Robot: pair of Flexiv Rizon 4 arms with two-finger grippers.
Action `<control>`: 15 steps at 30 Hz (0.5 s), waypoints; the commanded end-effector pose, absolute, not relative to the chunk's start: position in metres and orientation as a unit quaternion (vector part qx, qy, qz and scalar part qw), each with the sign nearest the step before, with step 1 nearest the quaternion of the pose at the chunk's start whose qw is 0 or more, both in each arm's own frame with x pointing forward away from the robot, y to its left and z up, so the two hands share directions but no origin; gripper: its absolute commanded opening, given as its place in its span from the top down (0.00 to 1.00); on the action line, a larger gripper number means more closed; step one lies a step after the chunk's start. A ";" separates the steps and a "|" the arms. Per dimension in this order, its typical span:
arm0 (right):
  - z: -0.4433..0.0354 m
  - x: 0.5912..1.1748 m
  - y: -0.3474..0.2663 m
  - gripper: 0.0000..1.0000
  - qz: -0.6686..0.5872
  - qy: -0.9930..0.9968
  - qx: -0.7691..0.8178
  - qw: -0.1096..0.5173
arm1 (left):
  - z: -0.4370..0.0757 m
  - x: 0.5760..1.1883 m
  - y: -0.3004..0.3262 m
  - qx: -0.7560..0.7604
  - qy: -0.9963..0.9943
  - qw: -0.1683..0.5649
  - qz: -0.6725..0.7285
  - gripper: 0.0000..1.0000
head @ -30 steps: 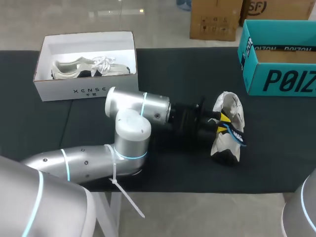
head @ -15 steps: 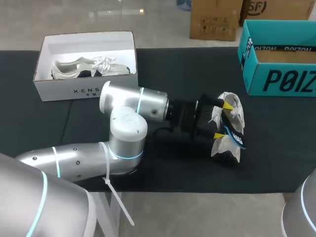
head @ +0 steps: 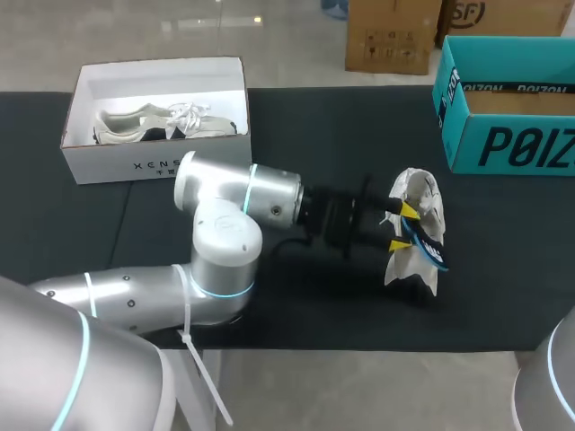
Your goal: Take the shoe out of the shoebox, open the shoe tongue, remove and reinsert the insole, then place the shoe into the shoebox
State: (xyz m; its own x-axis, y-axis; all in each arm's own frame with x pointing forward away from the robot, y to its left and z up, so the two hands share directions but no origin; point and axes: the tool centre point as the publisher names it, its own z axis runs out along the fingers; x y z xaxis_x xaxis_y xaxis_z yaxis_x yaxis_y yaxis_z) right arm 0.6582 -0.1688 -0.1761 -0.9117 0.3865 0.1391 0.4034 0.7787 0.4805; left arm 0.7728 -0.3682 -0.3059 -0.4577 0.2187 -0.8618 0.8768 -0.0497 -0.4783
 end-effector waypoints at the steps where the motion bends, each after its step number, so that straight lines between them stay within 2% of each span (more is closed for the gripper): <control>1: -0.177 0.658 -0.169 0.00 -0.257 -0.943 -0.210 0.016 | -0.306 0.775 -0.370 0.442 0.627 0.275 -0.579 0.69; 5: -0.177 0.658 -0.169 0.00 -0.257 -0.943 -0.210 0.016 | -0.308 0.775 -0.374 0.447 0.625 0.266 -0.583 0.69; 11: -0.177 0.658 -0.169 0.00 -0.257 -0.943 -0.210 0.016 | -0.312 0.775 -0.379 0.455 0.625 0.232 -0.590 0.53; 15: -0.177 0.658 -0.169 0.00 -0.257 -0.943 -0.210 0.016 | -0.309 0.777 -0.374 0.465 0.636 0.209 -0.579 0.53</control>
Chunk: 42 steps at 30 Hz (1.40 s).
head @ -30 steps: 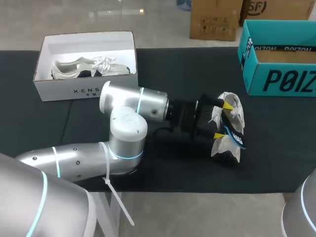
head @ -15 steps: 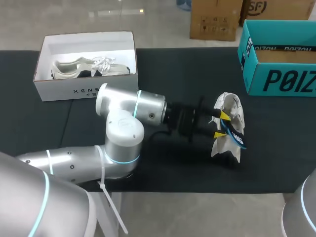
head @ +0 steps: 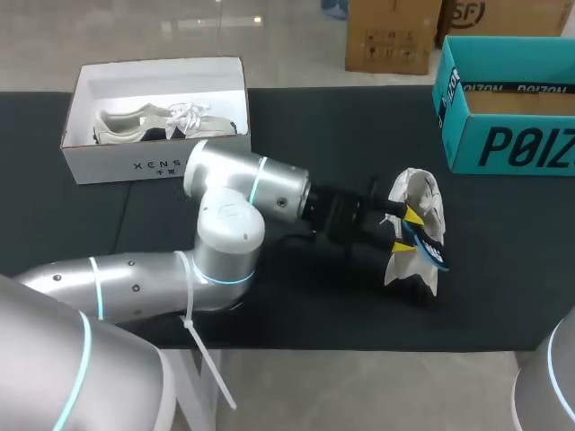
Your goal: Take the shoe out of the shoebox, open the shoe tongue, remove and reinsert the insole, then place the shoe into the shoebox
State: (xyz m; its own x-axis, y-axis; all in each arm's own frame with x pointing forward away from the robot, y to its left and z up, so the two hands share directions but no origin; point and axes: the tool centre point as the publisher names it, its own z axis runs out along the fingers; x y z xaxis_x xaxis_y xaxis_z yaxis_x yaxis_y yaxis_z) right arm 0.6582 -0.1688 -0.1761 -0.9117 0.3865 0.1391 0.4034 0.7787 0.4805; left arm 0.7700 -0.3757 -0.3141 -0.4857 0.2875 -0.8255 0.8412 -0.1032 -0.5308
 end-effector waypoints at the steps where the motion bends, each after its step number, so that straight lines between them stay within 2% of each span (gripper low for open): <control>1: -0.177 0.658 -0.169 0.00 -0.257 -0.943 -0.210 0.016 | -0.309 0.777 -0.372 0.467 0.638 0.205 -0.577 0.53; 15: -0.177 0.658 -0.169 0.00 -0.257 -0.943 -0.210 0.016 | -0.313 0.767 -0.367 0.505 0.660 0.148 -0.536 0.60; 20: -0.177 0.658 -0.169 0.00 -0.257 -0.943 -0.210 0.016 | -0.315 0.764 -0.369 0.511 0.669 0.144 -0.520 0.57; 30: -0.177 0.658 -0.169 0.00 -0.257 -0.943 -0.210 0.016 | -0.323 0.767 -0.375 0.516 0.683 0.139 -0.499 0.60; 31: -0.177 0.658 -0.169 0.00 -0.257 -0.943 -0.210 0.016 | -0.324 0.768 -0.375 0.515 0.682 0.138 -0.500 0.61; 32: -0.177 0.658 -0.169 0.00 -0.257 -0.943 -0.210 0.016 | -0.324 0.768 -0.375 0.516 0.682 0.138 -0.499 0.67; 33: -0.177 0.658 -0.169 0.00 -0.257 -0.943 -0.210 0.016 | -0.325 0.768 -0.375 0.512 0.683 0.144 -0.500 0.89; 34: -0.177 0.658 -0.169 0.00 -0.257 -0.943 -0.210 0.016 | -0.325 0.769 -0.375 0.513 0.682 0.144 -0.501 1.00; 42: -0.177 0.658 -0.169 0.00 -0.257 -0.943 -0.210 0.016 | -0.323 0.769 -0.371 0.509 0.682 0.147 -0.504 1.00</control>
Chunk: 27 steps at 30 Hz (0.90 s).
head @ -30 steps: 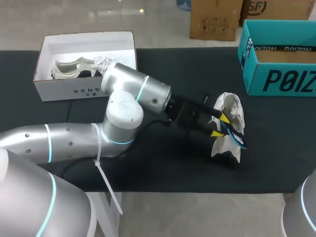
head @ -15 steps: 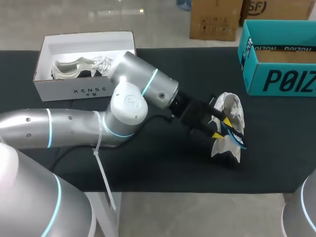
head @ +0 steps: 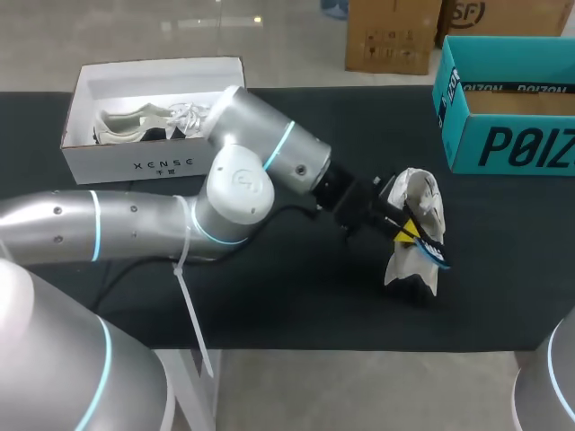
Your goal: Take the shoe out of the shoebox, open the shoe tongue, remove and reinsert the insole, then place the shoe into the shoebox
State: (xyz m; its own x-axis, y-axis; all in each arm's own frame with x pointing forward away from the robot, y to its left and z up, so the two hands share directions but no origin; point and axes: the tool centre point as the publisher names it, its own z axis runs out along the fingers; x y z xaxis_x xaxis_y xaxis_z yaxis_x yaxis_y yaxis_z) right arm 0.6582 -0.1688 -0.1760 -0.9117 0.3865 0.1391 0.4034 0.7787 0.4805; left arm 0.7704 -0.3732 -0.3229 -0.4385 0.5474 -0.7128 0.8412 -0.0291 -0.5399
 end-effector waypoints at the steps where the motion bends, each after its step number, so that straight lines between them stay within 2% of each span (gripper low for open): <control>1: -0.177 0.658 -0.169 0.00 -0.257 -0.943 -0.210 0.016 | -0.323 0.769 -0.370 0.508 0.682 0.147 -0.505 1.00; 12: -0.177 0.658 -0.169 0.00 -0.257 -0.943 -0.210 0.016 | -0.327 0.773 -0.375 0.515 0.682 0.157 -0.494 1.00; 27: -0.177 0.658 -0.169 0.00 -0.257 -0.943 -0.210 0.016 | -0.353 0.809 -0.378 0.525 0.689 0.188 -0.463 1.00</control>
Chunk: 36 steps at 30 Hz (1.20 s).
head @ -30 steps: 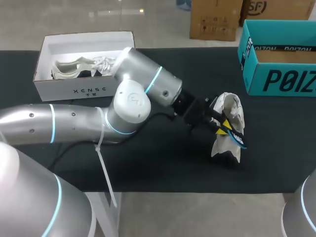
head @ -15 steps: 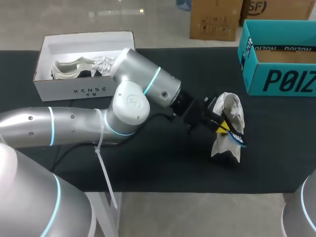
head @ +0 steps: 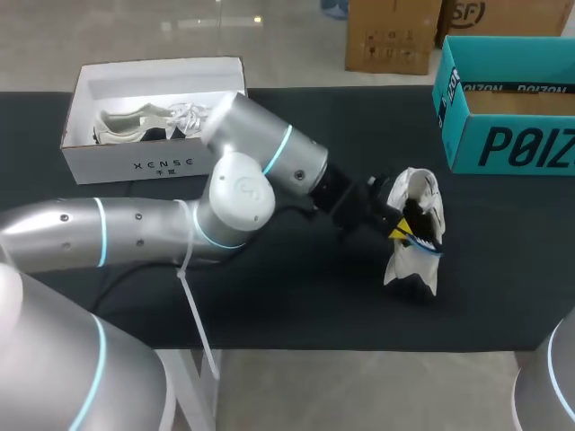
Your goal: Take the shoe out of the shoebox, open the shoe tongue, remove and reinsert the insole, then place the shoe into the shoebox
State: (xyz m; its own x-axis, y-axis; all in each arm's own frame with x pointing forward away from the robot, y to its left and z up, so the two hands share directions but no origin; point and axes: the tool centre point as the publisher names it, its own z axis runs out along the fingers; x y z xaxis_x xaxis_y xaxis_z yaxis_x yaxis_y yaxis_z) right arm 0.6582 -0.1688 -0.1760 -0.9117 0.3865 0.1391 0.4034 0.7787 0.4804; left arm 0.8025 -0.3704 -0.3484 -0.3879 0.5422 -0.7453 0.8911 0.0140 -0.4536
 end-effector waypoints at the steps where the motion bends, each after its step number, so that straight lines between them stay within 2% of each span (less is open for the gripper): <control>1: -0.177 0.658 -0.169 0.00 -0.257 -0.943 -0.210 0.016 | -0.353 0.810 -0.379 0.523 0.689 0.192 -0.463 1.00; 7: -0.177 0.658 -0.169 0.00 -0.257 -0.943 -0.210 0.016 | -0.352 0.805 -0.387 0.523 0.691 0.192 -0.461 1.00; 10: -0.177 0.658 -0.169 0.00 -0.257 -0.943 -0.210 0.016 | -0.348 0.797 -0.388 0.523 0.689 0.189 -0.465 0.75; 11: -0.177 0.658 -0.169 0.00 -0.257 -0.943 -0.210 0.016 | -0.346 0.795 -0.388 0.522 0.688 0.188 -0.467 0.69; 12: -0.177 0.658 -0.169 0.00 -0.257 -0.943 -0.210 0.016 | -0.344 0.793 -0.387 0.522 0.688 0.188 -0.468 0.69; 15: -0.177 0.658 -0.169 0.00 -0.257 -0.943 -0.210 0.016 | -0.340 0.788 -0.384 0.520 0.688 0.189 -0.470 0.79; 16: -0.177 0.658 -0.169 0.00 -0.257 -0.943 -0.210 0.016 | -0.339 0.786 -0.383 0.518 0.689 0.190 -0.470 0.89; 19: -0.177 0.658 -0.169 0.00 -0.257 -0.943 -0.210 0.016 | -0.336 0.783 -0.380 0.514 0.690 0.192 -0.472 1.00; 30: -0.177 0.658 -0.169 0.00 -0.257 -0.943 -0.210 0.016 | -0.341 0.776 -0.380 0.517 0.680 0.185 -0.485 1.00; 36: -0.177 0.658 -0.169 0.00 -0.257 -0.943 -0.210 0.016 | -0.353 0.794 -0.390 0.532 0.674 0.189 -0.477 1.00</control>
